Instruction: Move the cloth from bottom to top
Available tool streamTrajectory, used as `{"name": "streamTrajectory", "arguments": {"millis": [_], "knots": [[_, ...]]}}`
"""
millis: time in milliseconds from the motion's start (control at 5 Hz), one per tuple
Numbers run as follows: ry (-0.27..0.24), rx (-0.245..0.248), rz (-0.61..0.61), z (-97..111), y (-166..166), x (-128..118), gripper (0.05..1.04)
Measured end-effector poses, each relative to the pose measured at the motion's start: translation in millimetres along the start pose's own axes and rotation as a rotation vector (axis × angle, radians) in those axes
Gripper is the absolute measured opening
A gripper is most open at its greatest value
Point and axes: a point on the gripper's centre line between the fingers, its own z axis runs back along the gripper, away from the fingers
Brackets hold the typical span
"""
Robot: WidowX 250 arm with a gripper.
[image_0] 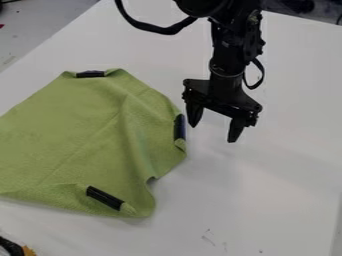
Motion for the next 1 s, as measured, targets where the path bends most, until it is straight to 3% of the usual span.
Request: {"name": "streamTrajectory", "arguments": {"millis": [200, 600, 800, 1000], "knots": [[0.03, 0.006, -0.003, -9, 0, -4, 1.0], [0.059, 0.083, -0.044, 2, 45, 9, 1.0], [0.045, 0.123, -0.057, 7, 69, 17, 1.0], [0.0, 0.174, -0.069, 18, 119, 39, 1.0]]}}
